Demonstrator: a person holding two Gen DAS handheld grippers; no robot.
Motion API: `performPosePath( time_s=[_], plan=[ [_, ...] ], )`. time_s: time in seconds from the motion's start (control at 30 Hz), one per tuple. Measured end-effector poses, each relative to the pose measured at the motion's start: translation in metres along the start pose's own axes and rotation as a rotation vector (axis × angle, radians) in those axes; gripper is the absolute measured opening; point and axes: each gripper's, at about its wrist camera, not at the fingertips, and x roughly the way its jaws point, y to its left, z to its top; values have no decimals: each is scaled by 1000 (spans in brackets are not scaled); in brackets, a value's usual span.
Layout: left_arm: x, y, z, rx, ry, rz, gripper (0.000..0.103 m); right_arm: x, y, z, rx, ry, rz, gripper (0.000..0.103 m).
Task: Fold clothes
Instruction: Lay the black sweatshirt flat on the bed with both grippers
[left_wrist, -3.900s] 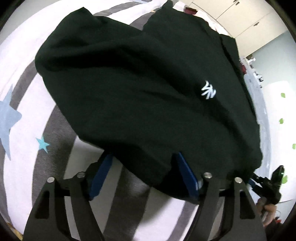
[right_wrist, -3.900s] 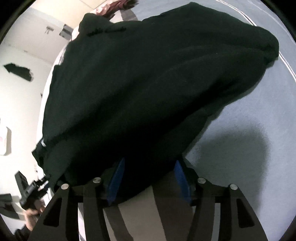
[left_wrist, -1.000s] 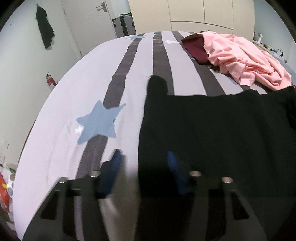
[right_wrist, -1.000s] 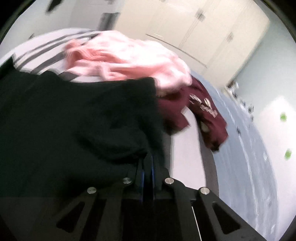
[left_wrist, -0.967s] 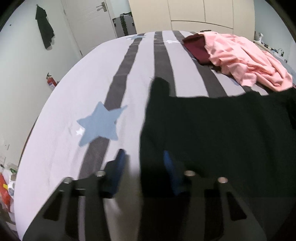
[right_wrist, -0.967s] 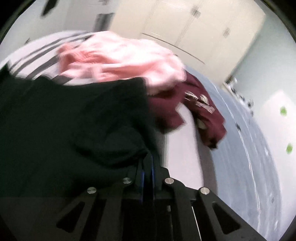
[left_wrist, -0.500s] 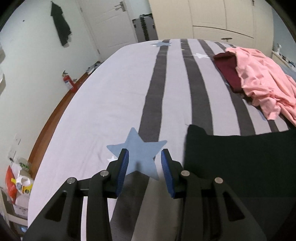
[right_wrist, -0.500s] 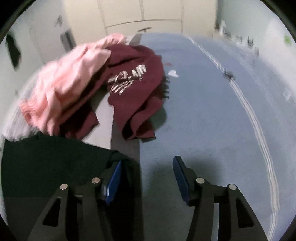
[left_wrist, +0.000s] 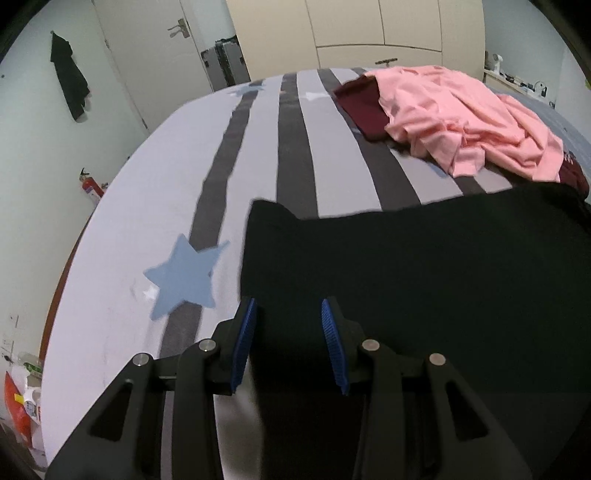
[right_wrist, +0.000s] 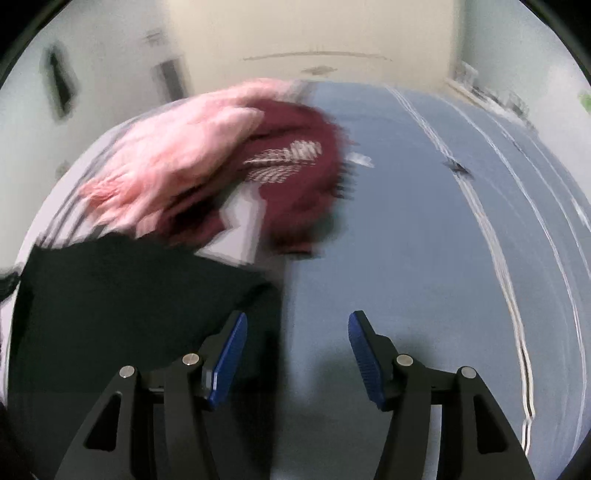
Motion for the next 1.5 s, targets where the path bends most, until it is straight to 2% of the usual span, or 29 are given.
performPosePath(
  time_s=[0.07, 0.2, 0.33, 0.43, 0.53, 0.7, 0.73, 0.83, 0.9, 1.0, 1.1, 1.2, 1.27, 1.4, 1.43, 1.5],
  plan=[
    [5, -3, -3, -23, 13, -6, 34, 11, 22, -4, -27, 34, 69, 54],
    [13, -6, -7, -47, 30, -12, 34, 46, 46, -10, -8, 95, 100, 54],
    [18, -6, -6, -48, 32, -11, 34, 60, 47, 3, 52, 53, 80, 53],
    [21, -3, 4, -50, 25, 0, 34, 61, 24, 30, 142, 9, 28, 50],
    [20, 7, 18, -65, 5, 23, 34, 53, -20, 60, 316, -52, -27, 50],
    [10, 37, 44, -145, -47, 54, 34, 31, -57, 88, 356, -95, -116, 51],
    [8, 42, 47, -159, -54, 48, 34, 26, -59, 88, 348, -106, -101, 52],
    [1, 40, 46, -118, -57, 23, 34, 13, -41, 74, 255, -99, -15, 52],
    [-1, 28, 40, -64, -41, -53, 34, 9, -21, 58, 184, -79, 41, 52],
    [2, 3, 30, 14, -5, -146, 34, 21, 11, 40, 71, -19, 106, 52],
    [20, -25, 25, 74, 49, -175, 34, 40, 45, 28, -25, 31, 139, 52],
    [43, -31, 28, 25, 72, -162, 34, 64, 63, 33, -28, 54, 135, 52],
    [54, -25, 38, -25, 55, -141, 34, 70, 57, 51, 22, 30, 114, 52],
    [69, -10, 61, -39, 58, -41, 34, 75, 34, 90, 124, -19, 62, 52],
    [70, -2, 68, -48, 51, 8, 34, 75, 25, 100, 146, -22, 37, 51],
    [68, 16, 77, -101, 34, 47, 34, 70, 4, 113, 213, -45, -4, 51]
  ],
)
